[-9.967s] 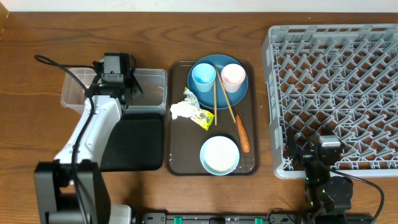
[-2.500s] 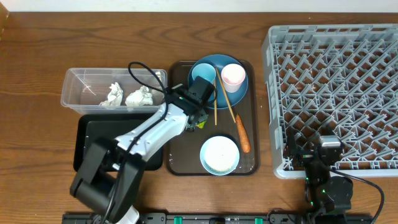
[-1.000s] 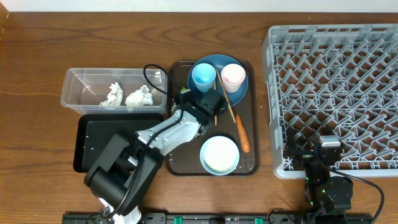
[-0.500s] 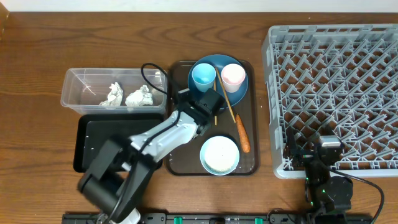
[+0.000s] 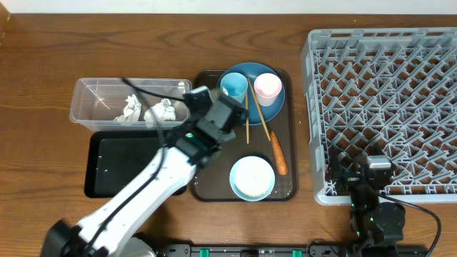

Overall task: Sort waste into correct bins and load items into the dishwasher rack
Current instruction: 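Carry the foil and wrapper into the clear bin and release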

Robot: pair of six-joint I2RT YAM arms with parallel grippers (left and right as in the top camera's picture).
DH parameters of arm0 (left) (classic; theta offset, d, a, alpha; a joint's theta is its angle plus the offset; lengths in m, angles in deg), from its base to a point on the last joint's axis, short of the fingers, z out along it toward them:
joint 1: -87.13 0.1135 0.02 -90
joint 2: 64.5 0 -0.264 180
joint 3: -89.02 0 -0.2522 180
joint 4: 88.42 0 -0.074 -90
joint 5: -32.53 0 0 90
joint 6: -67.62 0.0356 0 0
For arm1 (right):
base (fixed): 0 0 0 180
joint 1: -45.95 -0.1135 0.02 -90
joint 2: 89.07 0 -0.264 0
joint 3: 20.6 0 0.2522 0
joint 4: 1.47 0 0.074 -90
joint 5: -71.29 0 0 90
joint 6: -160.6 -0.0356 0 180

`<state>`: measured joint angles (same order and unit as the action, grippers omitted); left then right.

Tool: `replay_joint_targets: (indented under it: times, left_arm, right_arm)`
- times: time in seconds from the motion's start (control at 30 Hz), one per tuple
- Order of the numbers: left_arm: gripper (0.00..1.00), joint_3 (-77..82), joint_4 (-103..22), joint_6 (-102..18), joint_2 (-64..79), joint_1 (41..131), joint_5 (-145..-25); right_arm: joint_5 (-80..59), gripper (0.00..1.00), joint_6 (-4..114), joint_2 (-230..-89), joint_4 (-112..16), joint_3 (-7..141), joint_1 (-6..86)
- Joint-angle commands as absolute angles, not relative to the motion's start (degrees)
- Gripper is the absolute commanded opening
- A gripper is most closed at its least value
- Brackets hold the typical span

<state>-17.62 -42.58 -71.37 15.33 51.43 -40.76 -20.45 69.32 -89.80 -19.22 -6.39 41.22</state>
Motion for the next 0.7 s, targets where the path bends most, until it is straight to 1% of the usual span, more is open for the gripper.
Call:
replay_joint_targets:
  times: [0.0,0.2,0.4,0.57,0.67]
  left_arm:
    - [0.06,-18.02,-42.41,-69.52,11.47,55.12,-39.75]
    - [0.06,-18.02,-42.56,-68.23,9.28,65.9,-39.77]
    - [0.06,-18.02,-43.98,-68.25,13.02,76.65,-39.8]
    - [0.06,-18.02,-45.23,-67.96,18.92,81.76,-39.84]
    - [0.1,-18.02,-46.89,-67.09,22.18,83.25,-39.82]
  right_arm:
    - [-20.41,0.99,68.51,-89.72,-19.33,-6.52,41.26]
    - [-20.41,0.99,68.51,-89.72,-19.33,-6.52,41.26]
    - [-20.39,0.99,68.51,-89.72,-19.33,-6.52,41.26]
    - [-20.39,0.99,68.51,-89.72,-19.33,-6.52,41.26]
    - [-20.39,0.99,68.51,-89.72,-19.33,-6.52,41.26]
